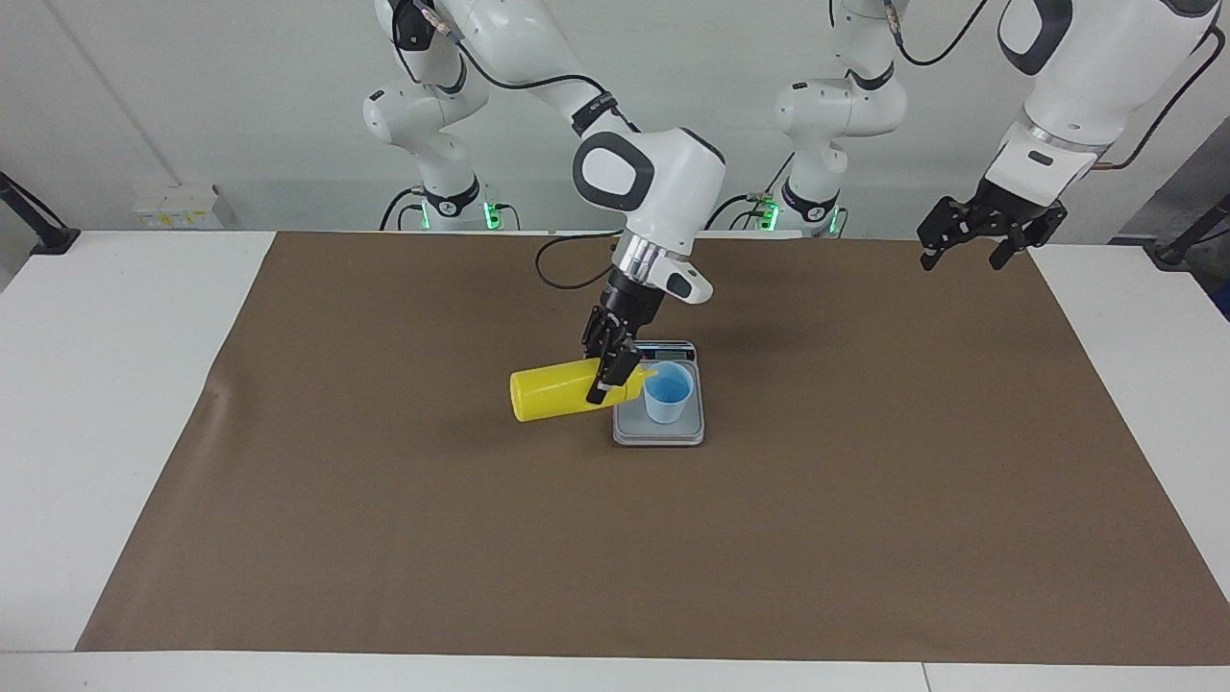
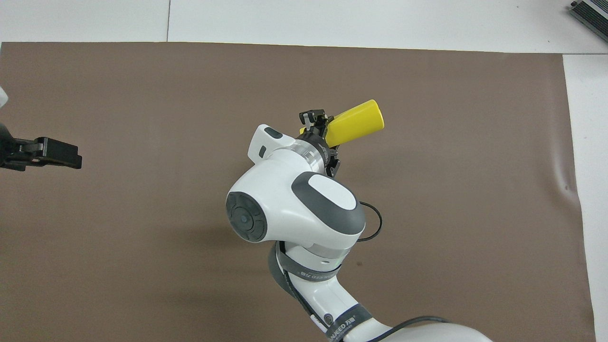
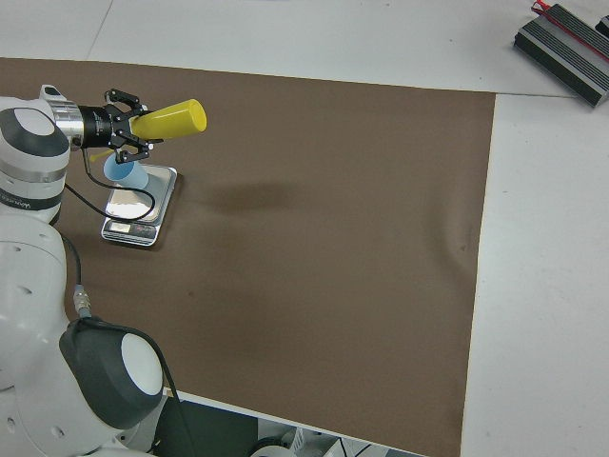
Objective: Pour seasoning into cup on scale with both arms
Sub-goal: 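Carry the yellow bottle back and set it down with the right gripper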
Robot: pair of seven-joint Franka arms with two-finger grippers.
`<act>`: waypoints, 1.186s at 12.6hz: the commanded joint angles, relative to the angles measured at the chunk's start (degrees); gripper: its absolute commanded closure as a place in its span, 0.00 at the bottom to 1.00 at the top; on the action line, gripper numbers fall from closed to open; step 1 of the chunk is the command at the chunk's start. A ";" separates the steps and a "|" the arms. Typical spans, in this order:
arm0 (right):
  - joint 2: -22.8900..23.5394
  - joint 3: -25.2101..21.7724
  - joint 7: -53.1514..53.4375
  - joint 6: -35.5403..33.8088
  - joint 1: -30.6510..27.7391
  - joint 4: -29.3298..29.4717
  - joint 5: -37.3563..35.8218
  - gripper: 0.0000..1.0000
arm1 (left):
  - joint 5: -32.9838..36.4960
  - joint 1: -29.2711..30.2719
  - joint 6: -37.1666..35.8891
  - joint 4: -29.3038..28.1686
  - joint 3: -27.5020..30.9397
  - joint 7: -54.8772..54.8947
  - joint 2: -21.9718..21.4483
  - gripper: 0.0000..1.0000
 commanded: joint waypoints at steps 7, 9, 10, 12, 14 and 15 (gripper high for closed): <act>-10.56 0.63 4.75 -0.19 -7.88 -5.88 17.28 1.00 | -0.14 1.25 0.44 -1.75 -0.29 -0.51 -1.61 0.00; -15.20 0.54 4.66 4.26 -11.56 -11.74 24.38 1.00 | -0.23 1.25 0.44 -1.75 -0.29 -0.51 -1.61 0.00; -18.27 0.54 4.49 8.30 -13.93 -16.65 28.77 1.00 | -0.14 1.25 0.44 -1.75 -0.29 -0.51 -1.61 0.00; -21.37 0.54 3.79 12.98 -16.93 -22.40 35.47 1.00 | -0.14 1.25 0.44 -1.75 -0.29 -0.51 -1.61 0.00; -21.73 0.54 3.44 14.48 -19.83 -23.82 43.10 1.00 | -0.23 1.25 0.44 -1.75 -0.29 -0.51 -1.61 0.00; -21.73 0.54 1.26 14.58 -21.50 -23.91 47.67 1.00 | -0.23 1.25 0.44 -1.75 -0.29 -0.51 -1.61 0.00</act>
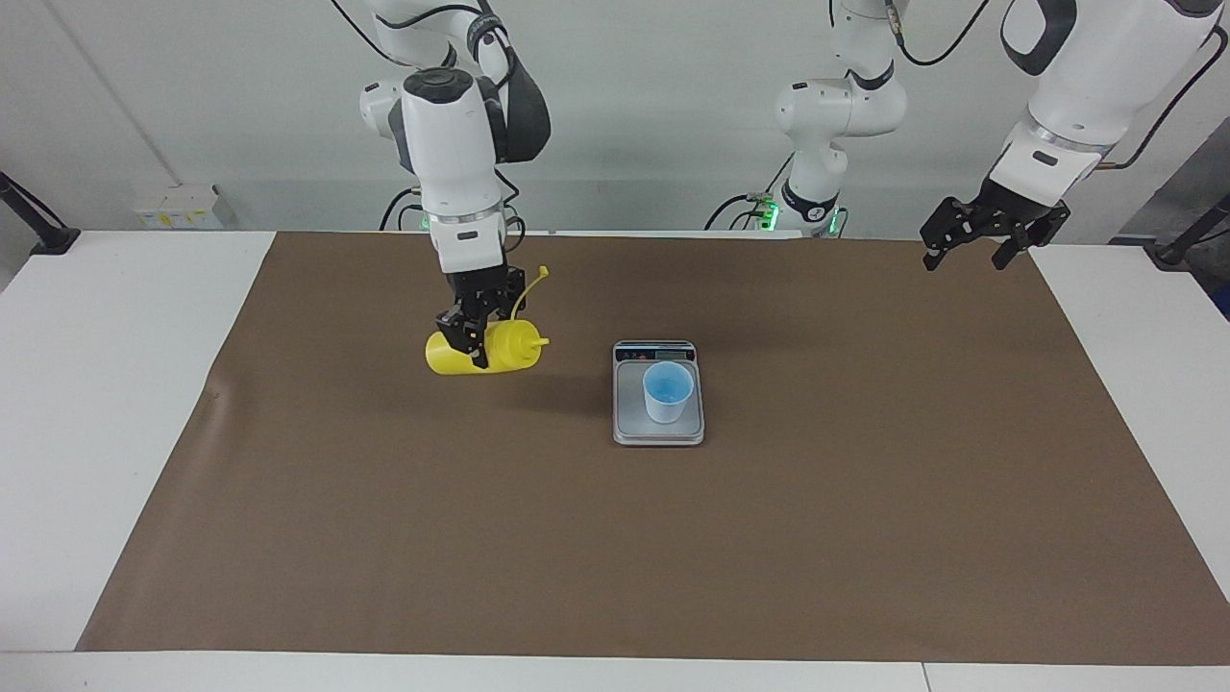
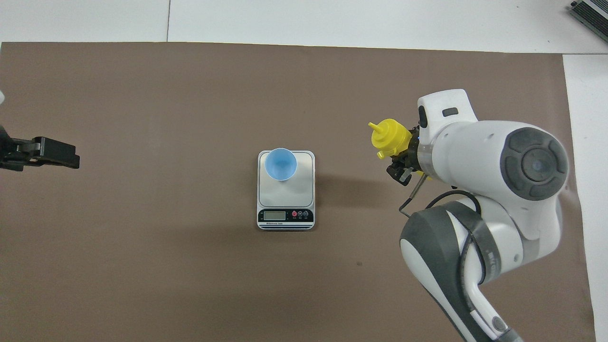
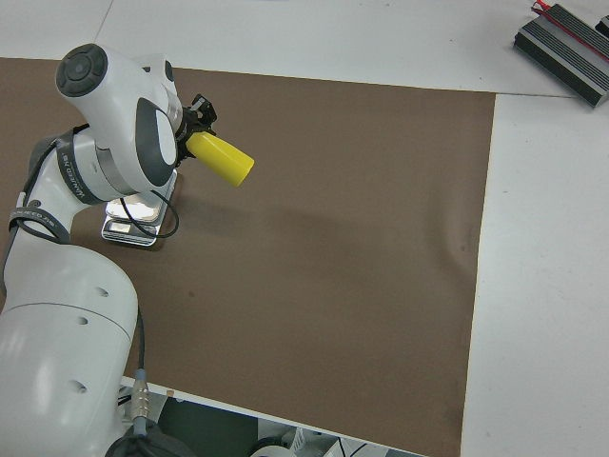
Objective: Pour seasoning into cup on scale with both arms
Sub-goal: 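Carry the yellow bottle back and set it down with the right gripper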
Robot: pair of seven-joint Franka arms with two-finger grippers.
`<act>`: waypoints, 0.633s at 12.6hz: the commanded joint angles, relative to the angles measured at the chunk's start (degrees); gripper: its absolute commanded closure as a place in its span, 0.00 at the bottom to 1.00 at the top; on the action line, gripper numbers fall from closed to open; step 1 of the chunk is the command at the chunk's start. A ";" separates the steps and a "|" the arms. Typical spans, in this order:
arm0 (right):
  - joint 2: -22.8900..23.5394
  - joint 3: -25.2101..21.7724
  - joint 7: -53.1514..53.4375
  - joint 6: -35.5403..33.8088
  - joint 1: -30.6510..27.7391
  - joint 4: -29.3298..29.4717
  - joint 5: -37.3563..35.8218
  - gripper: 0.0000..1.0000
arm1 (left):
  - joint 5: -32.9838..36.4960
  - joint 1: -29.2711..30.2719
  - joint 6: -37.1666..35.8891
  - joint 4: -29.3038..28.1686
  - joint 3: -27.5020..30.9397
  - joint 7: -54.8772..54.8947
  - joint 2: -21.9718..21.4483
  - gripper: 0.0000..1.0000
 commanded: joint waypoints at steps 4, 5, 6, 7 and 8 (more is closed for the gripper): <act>-3.69 0.62 -16.29 6.46 -9.14 -8.11 23.62 1.00 | -0.14 1.07 0.44 -1.75 -0.59 -0.45 -1.61 0.00; -4.05 0.53 -20.24 6.56 -10.64 -9.00 26.71 1.00 | -0.14 1.07 0.44 -1.75 -0.59 -0.45 -1.61 0.00; -4.49 0.53 -24.54 6.47 -12.39 -9.97 28.31 1.00 | -0.14 1.07 0.44 -1.75 -0.59 -0.45 -1.61 0.00; -4.93 0.53 -27.63 6.47 -13.89 -11.02 29.98 1.00 | -0.14 1.07 0.44 -1.75 -0.59 -0.45 -1.61 0.00; -5.28 0.62 -31.06 6.47 -15.38 -12.34 32.69 1.00 | -0.14 1.07 0.44 -1.75 -0.59 -0.45 -1.61 0.00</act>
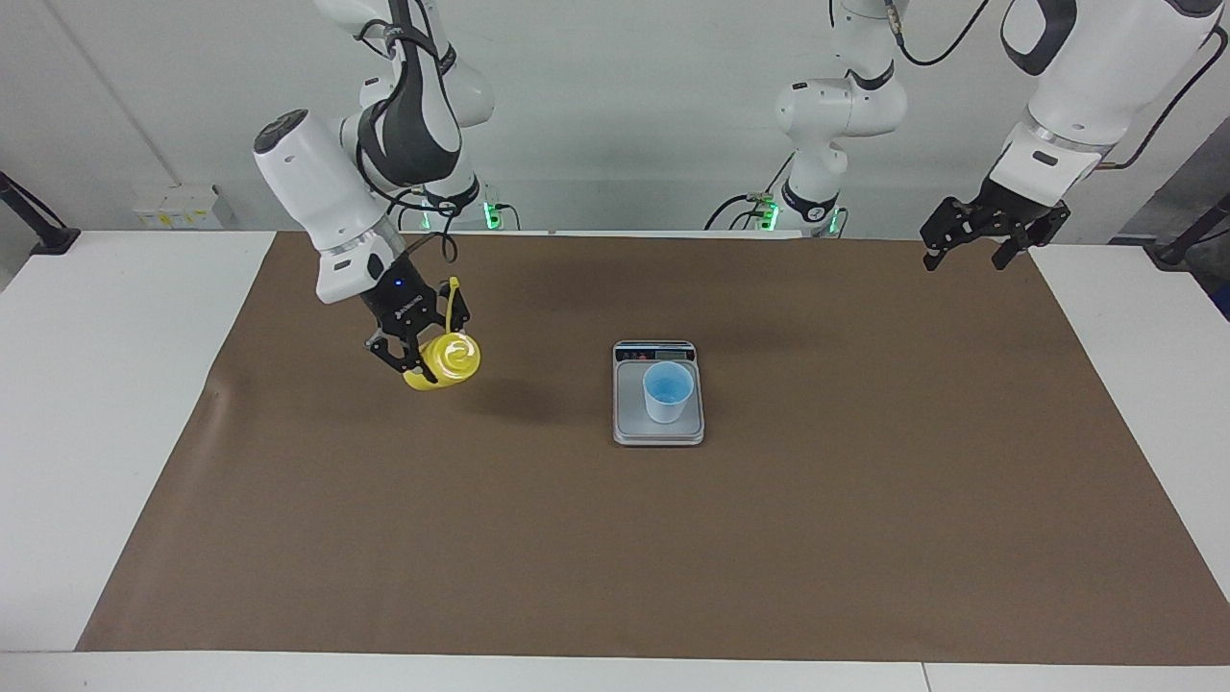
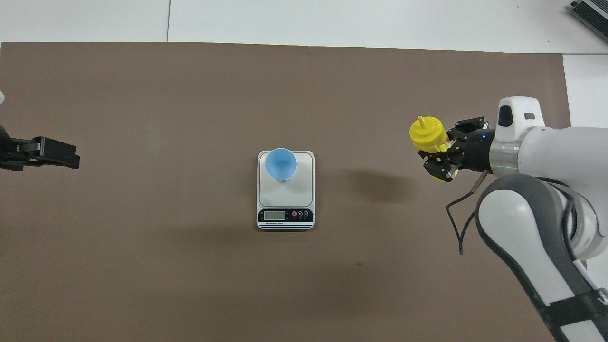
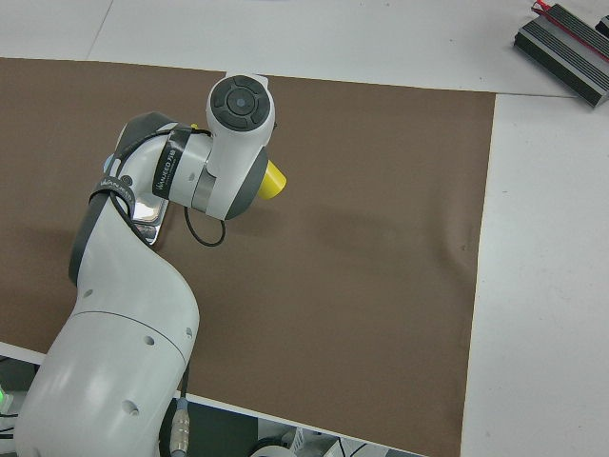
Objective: Pour seasoning into cup on scale with both arms
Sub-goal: 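Carry the yellow bottle back and set it down with the right gripper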
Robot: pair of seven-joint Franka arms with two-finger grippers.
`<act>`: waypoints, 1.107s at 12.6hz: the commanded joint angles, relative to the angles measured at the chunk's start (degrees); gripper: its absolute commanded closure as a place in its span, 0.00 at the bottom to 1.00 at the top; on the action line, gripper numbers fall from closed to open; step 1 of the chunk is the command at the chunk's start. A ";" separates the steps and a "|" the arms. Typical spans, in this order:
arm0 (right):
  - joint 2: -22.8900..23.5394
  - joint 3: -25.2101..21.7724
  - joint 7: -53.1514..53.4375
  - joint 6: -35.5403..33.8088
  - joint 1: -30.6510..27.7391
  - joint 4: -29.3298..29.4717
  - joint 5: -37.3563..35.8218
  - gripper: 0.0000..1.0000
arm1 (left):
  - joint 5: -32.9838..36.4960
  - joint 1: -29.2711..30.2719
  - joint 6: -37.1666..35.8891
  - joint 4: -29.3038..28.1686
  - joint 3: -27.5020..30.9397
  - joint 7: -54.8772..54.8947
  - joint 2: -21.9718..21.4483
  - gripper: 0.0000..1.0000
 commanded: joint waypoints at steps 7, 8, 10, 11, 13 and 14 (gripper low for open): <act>-1.53 0.66 -38.18 1.21 -11.05 -10.37 31.73 1.00 | -0.14 1.07 0.44 -1.75 -0.59 -0.45 -1.61 0.00; -1.18 0.66 -42.05 1.04 -12.02 -11.07 34.91 1.00 | -0.14 1.07 0.44 -1.75 -0.59 -0.45 -1.61 0.00; -0.74 0.66 -48.04 -0.10 -14.21 -12.65 40.10 1.00 | -0.23 1.07 0.44 -1.75 -0.59 -0.45 -1.61 0.00; -0.74 0.66 -51.11 -0.54 -14.66 -13.79 43.52 1.00 | -0.14 1.07 0.44 -1.75 -0.59 -0.45 -1.61 0.00; -0.56 0.66 -55.96 -1.68 -15.80 -14.94 47.06 1.00 | -0.14 1.07 0.44 -1.75 -0.59 -0.45 -1.61 0.00; -0.47 0.66 -56.24 -2.38 -16.68 -15.29 47.07 1.00 | -0.14 1.07 0.44 -1.75 -0.59 -0.45 -1.61 0.00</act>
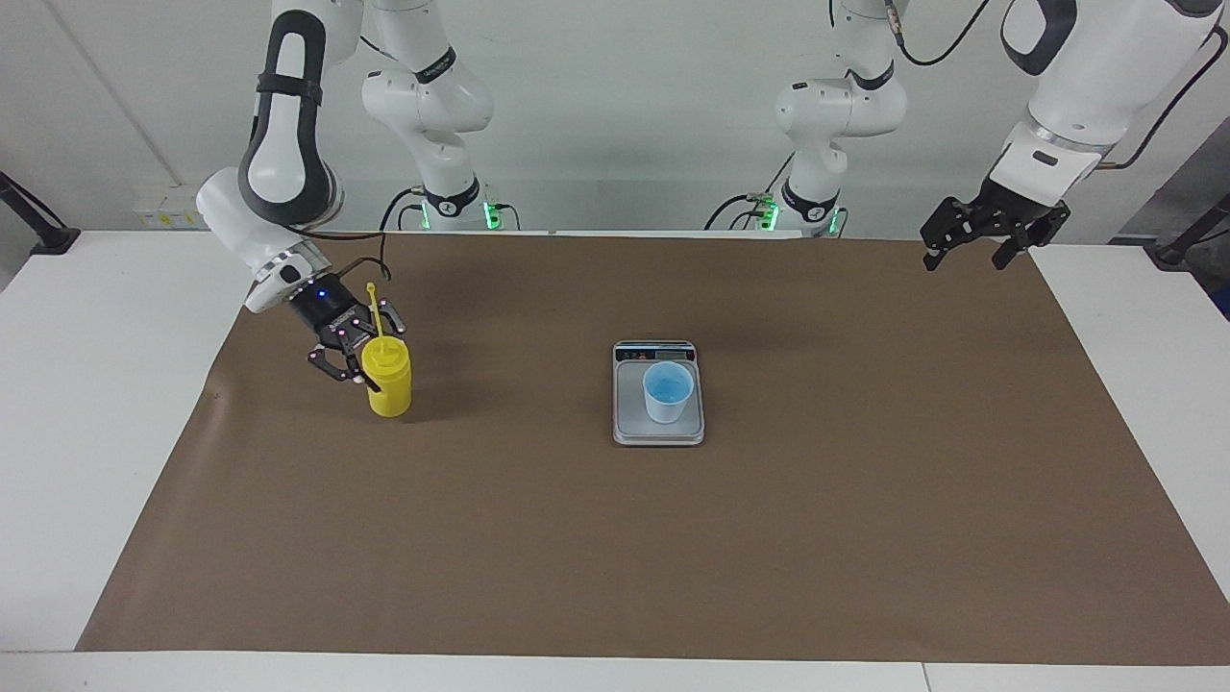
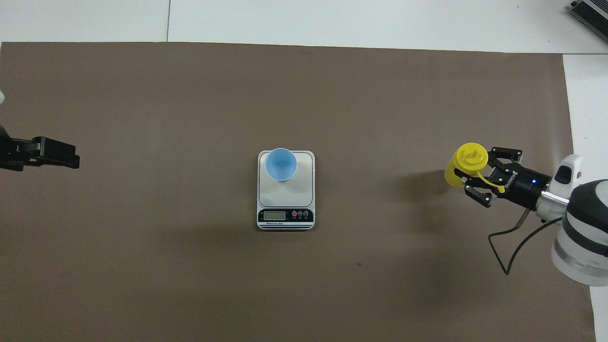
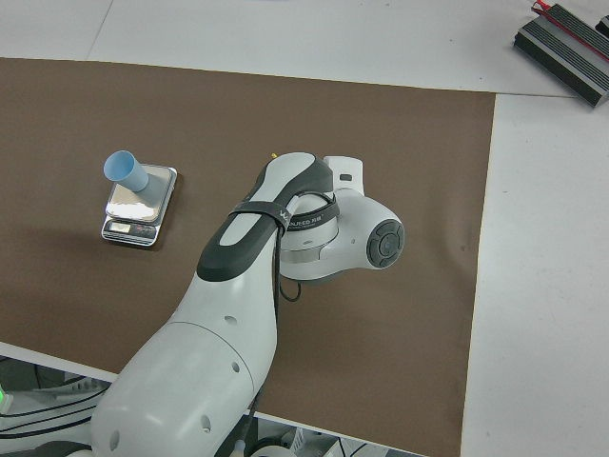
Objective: Pour seasoning into cup on scale with both arms
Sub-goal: 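Carry the yellow bottle back and set it down with the right gripper, then open the right gripper and withdraw it from the bottle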
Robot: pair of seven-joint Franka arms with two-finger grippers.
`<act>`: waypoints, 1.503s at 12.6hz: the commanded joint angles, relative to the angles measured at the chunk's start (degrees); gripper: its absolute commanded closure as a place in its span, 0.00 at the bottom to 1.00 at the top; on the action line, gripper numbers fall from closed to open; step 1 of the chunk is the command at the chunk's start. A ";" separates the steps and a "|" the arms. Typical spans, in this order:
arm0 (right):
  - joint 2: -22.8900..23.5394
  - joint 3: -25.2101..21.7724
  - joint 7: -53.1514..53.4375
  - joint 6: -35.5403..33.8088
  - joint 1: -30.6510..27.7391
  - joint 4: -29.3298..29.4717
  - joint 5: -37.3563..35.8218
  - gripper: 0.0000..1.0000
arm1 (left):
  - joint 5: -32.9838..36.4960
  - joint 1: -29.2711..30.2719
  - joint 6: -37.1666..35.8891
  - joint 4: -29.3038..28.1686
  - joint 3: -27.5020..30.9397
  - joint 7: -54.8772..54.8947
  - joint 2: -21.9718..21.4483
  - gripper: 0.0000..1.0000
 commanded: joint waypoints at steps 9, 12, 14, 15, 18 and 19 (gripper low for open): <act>-1.06 0.59 -8.29 -11.02 -9.33 -3.24 4.36 1.00 | -0.14 1.07 0.44 -1.75 -0.59 -0.44 -1.61 0.00; -1.50 0.59 -8.29 -10.76 -9.94 -4.65 4.36 1.00 | -0.14 1.07 0.44 -1.75 -0.59 -0.44 -1.61 0.00; -1.50 0.59 -8.12 -10.85 -9.95 -4.65 5.58 0.01 | -0.14 1.07 0.44 -1.75 -0.59 -0.44 -1.61 0.00; -1.50 0.59 -8.11 -11.02 -10.38 -5.17 6.11 0.00 | -0.14 1.07 0.44 -1.75 -0.59 -0.44 -1.61 0.00; -1.50 0.59 -8.11 -11.20 -10.74 -5.44 6.11 0.00 | -0.14 1.07 0.44 -1.75 -0.59 -0.44 -1.61 0.00; -1.58 0.42 -8.11 -11.72 -10.74 -5.44 6.11 0.00 | -0.14 1.07 0.44 -1.75 -0.59 -0.44 -1.61 0.00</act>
